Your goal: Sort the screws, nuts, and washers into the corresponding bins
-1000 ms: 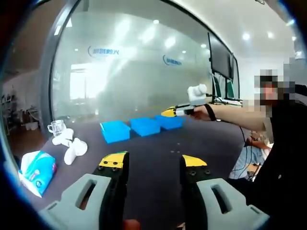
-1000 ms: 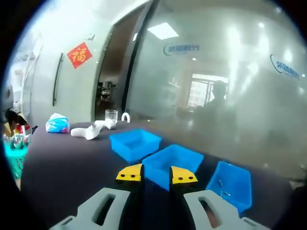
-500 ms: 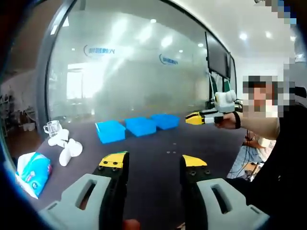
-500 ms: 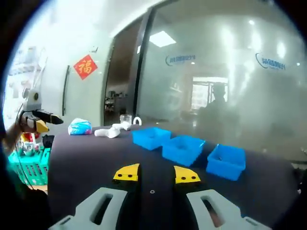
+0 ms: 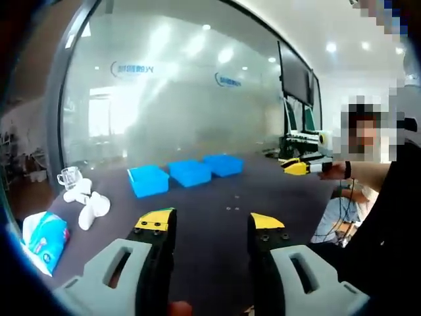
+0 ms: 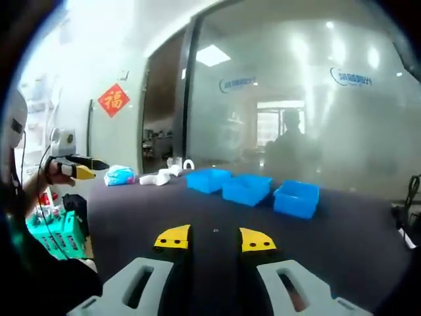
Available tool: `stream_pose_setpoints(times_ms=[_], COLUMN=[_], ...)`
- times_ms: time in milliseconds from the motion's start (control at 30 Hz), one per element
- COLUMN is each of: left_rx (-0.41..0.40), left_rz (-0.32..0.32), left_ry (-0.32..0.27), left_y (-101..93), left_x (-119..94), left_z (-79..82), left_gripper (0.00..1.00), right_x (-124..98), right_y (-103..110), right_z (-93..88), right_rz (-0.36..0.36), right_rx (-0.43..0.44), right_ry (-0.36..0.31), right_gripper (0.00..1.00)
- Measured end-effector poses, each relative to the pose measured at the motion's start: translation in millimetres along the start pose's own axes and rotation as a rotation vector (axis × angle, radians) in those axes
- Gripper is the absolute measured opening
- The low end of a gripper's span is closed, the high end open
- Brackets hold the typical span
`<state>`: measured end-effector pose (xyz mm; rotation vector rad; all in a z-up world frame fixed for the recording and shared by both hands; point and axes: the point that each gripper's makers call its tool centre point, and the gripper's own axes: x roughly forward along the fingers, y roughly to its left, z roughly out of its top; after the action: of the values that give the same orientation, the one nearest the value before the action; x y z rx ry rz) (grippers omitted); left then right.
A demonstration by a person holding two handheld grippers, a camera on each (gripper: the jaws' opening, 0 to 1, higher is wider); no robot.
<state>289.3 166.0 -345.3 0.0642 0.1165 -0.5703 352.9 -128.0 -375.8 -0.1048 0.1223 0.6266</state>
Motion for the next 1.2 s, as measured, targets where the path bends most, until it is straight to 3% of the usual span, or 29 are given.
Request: stream_pose_setpoints(times_ms=[367, 667, 833, 1200], left_rx=[-0.004, -0.002, -0.007, -0.007], left_rz=[-0.02, -0.017, -0.015, -0.015], left_ry=[0.013, 0.027, 0.021, 0.022], left_y=[-4.1, -4.1, -3.8, -1.6], left_x=[6.2, 4.3, 2.2, -3.3], left_z=[-3.0, -10.4, -10.8, -14.2], left_gripper=[0.43, 0.43, 0.43, 0.44], right_x=[-14.7, -10.8, -4.8, 14.6], right_y=[-7.5, -4.7, -3.1, 2.5], right_z=[-8.4, -5.9, -3.0, 3.4], right_rz=[-0.01, 0.062, 0.097, 0.205], right_rx=[-0.034, -0.08, -0.153, -0.15], right_ry=[0.037, 0.116, 0.176, 0.287], right_gripper=[0.25, 0.28, 0.28, 0.28])
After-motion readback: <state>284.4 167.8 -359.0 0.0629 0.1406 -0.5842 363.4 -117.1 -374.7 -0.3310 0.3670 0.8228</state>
